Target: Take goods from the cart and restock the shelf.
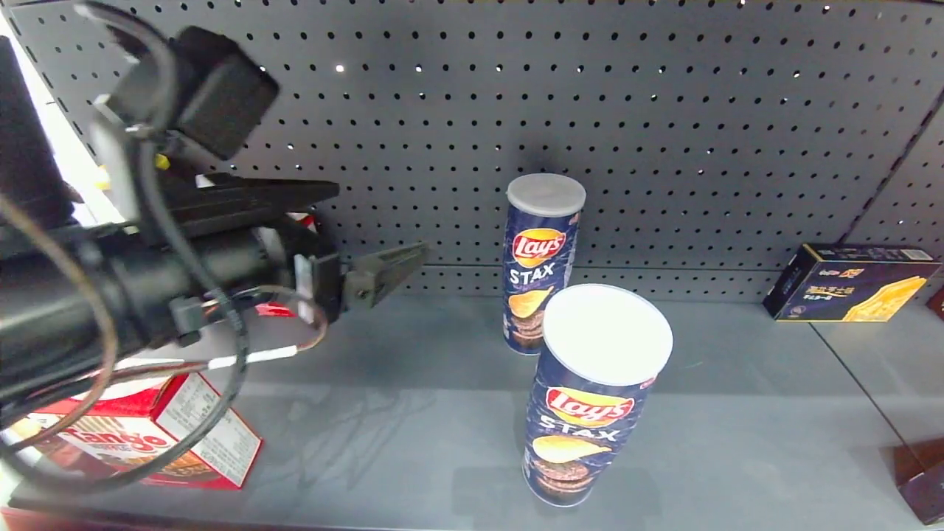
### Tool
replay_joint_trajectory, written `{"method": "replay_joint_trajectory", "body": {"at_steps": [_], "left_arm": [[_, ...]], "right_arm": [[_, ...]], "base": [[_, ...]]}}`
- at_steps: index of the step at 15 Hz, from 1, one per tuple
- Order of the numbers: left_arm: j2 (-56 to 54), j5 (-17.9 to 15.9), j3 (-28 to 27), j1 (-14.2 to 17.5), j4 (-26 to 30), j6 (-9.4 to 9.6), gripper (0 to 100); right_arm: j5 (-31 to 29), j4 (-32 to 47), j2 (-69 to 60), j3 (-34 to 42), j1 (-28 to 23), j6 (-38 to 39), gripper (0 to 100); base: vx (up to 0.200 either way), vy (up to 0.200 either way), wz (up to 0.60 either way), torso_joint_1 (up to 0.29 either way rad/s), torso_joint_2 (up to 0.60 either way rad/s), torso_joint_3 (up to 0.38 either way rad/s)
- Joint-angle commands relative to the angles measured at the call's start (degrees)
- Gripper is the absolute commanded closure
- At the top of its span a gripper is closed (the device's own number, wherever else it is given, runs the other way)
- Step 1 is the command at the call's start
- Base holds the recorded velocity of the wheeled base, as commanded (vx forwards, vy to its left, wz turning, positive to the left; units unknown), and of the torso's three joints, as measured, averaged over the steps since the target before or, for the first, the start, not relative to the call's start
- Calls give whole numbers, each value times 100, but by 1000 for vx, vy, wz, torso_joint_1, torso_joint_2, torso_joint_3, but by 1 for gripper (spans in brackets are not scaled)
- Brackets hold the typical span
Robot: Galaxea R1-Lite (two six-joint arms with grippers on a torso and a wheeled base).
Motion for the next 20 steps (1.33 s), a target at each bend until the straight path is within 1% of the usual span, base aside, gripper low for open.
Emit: {"method": "replay_joint_trajectory", "body": {"at_steps": [1,2,3,4,5,6,7,8,9,10,11,12,13,16,17,18,20], "left_arm": [[-2322,70,1401,-263,17,12,0],[-2911,70,1709,-263,78,21,0],[-3131,70,1823,-263,114,21,0],[-4089,61,2307,-157,421,21,0],[-4713,44,2658,63,614,3,0],[-4757,44,2685,89,623,3,0],[-5407,17,3238,625,641,-32,0],[-5978,-203,3897,1451,588,-313,0],[-6365,-765,4328,2163,588,-489,0],[-6699,-1336,4644,2743,606,-577,0],[-7016,-1785,4970,3183,606,-717,0],[-7121,-1899,5128,3288,588,-761,0],[-7288,-1960,5277,3376,834,-735,0],[-7297,-1960,5277,3385,1502,-717,0],[-7411,-2004,5277,3596,1643,-770,0],[-7596,-1952,5277,3596,1643,-805,0],[-7622,-1943,5277,3587,1652,-875,0]], "right_arm": [[-1,-2,0,0,0,-2,0],[-1,-2,0,0,0,-2,0],[-1,-2,0,0,0,-2,0],[-1,-2,0,0,0,-2,0],[-1,-2,9,0,0,-2,0],[-1,-2,0,0,0,-2,0],[-1,-2,0,0,0,-2,0],[-1,-2,0,0,0,-2,0],[-1,-2,9,0,0,-2,0],[-1,-2,0,0,0,-2,0],[-1,-2,0,0,0,-2,0],[-1,-2,0,0,0,-2,0],[-1,-2,0,0,0,-2,0],[-1,-2,9,0,0,-2,0],[-1,-2,9,0,0,-2,0],[-1,-2,0,0,0,-2,0],[-1,-2,0,0,0,-2,0]], "base": [[0,0,0,0,0,0],[0,0,0,0,0,0],[0,0,0,0,0,0],[0,0,0,0,0,0],[0,0,0,0,0,0],[0,0,0,0,0,0],[0,0,0,0,0,0],[0,0,0,0,0,0],[0,0,0,0,0,0],[0,0,0,0,0,0],[0,0,0,0,0,0],[0,0,0,0,0,0],[0,0,0,0,0,0],[0,0,0,0,0,0],[0,0,0,0,0,0],[0,0,0,0,0,0],[0,0,0,0,0,0]]}}
